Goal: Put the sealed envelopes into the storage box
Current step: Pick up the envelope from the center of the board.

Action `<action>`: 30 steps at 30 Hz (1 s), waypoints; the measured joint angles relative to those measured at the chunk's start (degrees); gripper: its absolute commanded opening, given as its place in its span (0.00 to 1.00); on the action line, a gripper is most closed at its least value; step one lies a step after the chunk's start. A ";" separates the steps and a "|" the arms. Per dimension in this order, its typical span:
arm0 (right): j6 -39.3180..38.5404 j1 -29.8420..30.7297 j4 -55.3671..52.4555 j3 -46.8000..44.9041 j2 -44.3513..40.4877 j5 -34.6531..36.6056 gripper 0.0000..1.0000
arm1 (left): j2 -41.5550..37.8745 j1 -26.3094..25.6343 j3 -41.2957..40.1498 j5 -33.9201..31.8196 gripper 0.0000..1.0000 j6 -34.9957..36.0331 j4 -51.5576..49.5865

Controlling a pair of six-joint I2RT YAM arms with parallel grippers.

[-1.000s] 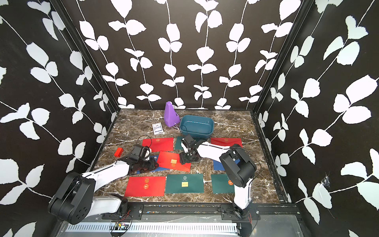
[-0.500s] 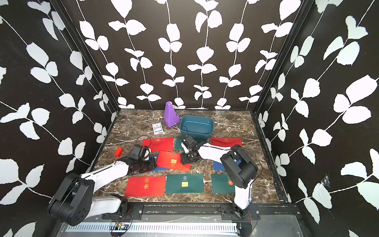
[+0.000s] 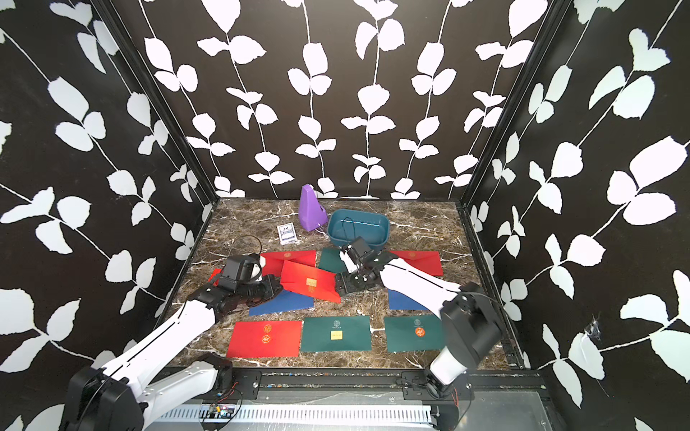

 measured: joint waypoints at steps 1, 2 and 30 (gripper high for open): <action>-2.08 1.60 -0.87 0.24 -1.68 2.10 0.86 | -0.15 0.00 0.59 -0.02 0.00 -1.92 -0.76; -4.00 3.61 -1.27 0.35 -3.08 4.20 0.86 | -0.20 0.00 0.98 0.00 0.00 -3.48 -1.38; -39.26 21.29 32.44 -0.17 16.31 27.45 0.66 | 1.25 -0.76 9.44 1.57 0.00 -25.27 -12.59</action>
